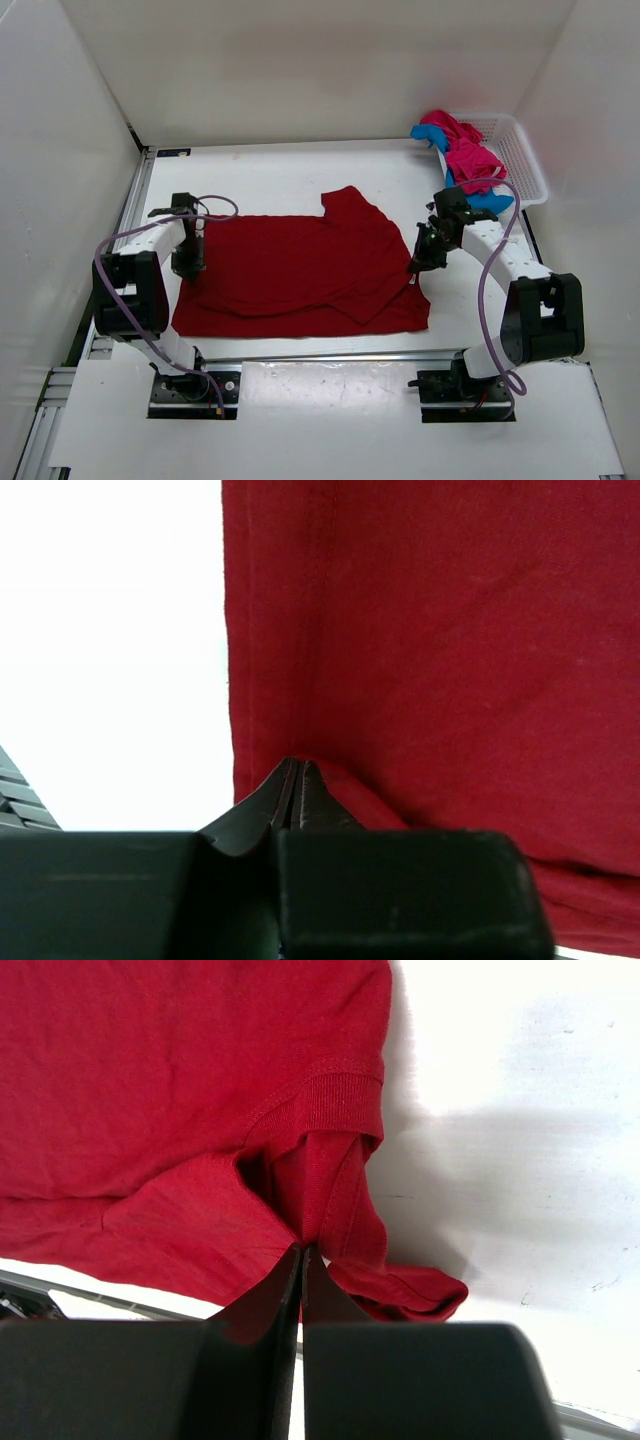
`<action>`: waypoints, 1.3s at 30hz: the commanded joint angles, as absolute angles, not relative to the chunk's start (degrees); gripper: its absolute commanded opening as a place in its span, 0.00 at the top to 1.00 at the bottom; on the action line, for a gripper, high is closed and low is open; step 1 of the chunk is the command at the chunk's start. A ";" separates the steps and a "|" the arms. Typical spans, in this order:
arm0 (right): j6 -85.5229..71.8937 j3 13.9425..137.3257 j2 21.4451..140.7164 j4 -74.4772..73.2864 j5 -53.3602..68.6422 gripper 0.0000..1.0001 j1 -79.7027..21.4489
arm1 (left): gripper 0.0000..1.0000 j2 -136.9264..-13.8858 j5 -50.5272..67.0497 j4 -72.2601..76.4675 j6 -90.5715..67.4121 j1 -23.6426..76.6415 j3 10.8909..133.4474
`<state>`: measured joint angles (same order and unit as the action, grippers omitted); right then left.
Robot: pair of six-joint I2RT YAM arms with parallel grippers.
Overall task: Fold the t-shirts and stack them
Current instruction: Fold the flattened tshirt in 1/3 of the way
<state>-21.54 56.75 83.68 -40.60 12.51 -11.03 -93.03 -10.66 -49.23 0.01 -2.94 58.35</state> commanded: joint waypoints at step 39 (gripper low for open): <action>-25.49 68.99 96.68 -40.25 13.02 0.37 -8.88 | 0.49 -96.59 -16.78 -43.77 0.00 -8.96 62.14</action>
<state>-25.87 65.93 95.79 -39.16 13.50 -9.10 -96.71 -13.56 -45.21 0.51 -8.88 59.70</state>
